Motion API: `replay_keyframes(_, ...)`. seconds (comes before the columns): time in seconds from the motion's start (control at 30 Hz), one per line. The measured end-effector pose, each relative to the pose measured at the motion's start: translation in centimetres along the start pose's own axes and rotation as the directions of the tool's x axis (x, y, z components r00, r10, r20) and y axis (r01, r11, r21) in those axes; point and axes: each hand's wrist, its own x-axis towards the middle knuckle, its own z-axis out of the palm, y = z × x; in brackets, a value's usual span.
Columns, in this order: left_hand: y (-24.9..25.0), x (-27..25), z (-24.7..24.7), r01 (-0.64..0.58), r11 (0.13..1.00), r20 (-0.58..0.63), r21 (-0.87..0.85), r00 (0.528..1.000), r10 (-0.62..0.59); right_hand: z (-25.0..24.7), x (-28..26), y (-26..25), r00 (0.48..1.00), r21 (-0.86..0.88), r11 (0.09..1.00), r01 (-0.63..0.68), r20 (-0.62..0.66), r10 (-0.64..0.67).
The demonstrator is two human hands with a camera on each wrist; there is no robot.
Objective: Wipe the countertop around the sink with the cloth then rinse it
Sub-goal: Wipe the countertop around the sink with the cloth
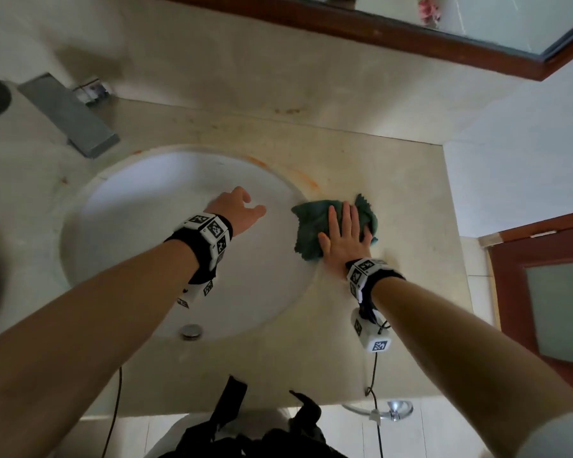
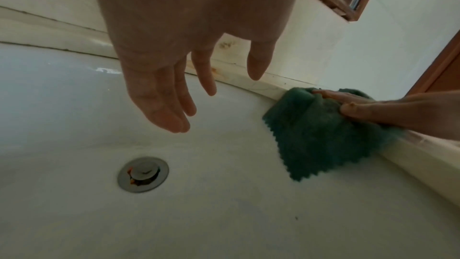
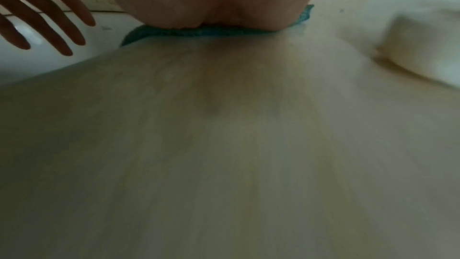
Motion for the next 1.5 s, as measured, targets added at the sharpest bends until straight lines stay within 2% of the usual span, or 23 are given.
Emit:
replay_keyframes(0.27,-0.1,3.3,-1.6,0.080,0.997,0.021,-0.010,0.997,-0.080,-4.0,8.8,-3.2,0.971,-0.106,0.970,0.217,-0.077,-0.226)
replay_keyframes(0.47,-1.1,2.8,-2.2,0.113,0.994,0.001,-0.013,0.994,-0.113,-4.6,10.1,-4.3,0.956,-0.119,0.958,0.261,-0.104,-0.273)
replay_keyframes(0.6,-1.8,1.8,-2.1,0.086,0.996,-0.010,-0.005,0.996,-0.086,-3.4,7.9,-3.4,0.968,-0.104,0.971,0.214,-0.107,-0.225)
replay_keyframes(0.9,-1.7,-2.0,-1.4,-0.004,1.000,-0.010,0.029,1.000,0.005,1.1,-2.2,-0.7,1.000,0.020,1.000,0.000,0.007,0.000)
replay_keyframes(1.07,-2.4,-2.4,-1.4,-0.028,0.998,-0.001,0.047,1.000,0.029,1.3,-3.0,-1.7,0.999,0.016,0.999,-0.050,0.003,0.050)
replay_keyframes(1.3,-4.4,-0.5,-3.2,0.022,1.000,-0.015,0.002,1.000,-0.022,-1.0,2.4,-1.5,0.995,-0.140,0.986,0.089,-0.027,-0.094)
replay_keyframes(1.5,-5.3,3.1,-5.0,0.099,0.994,-0.022,-0.039,0.995,-0.100,-4.1,8.1,-3.8,0.963,-0.198,0.946,0.255,-0.034,-0.266)
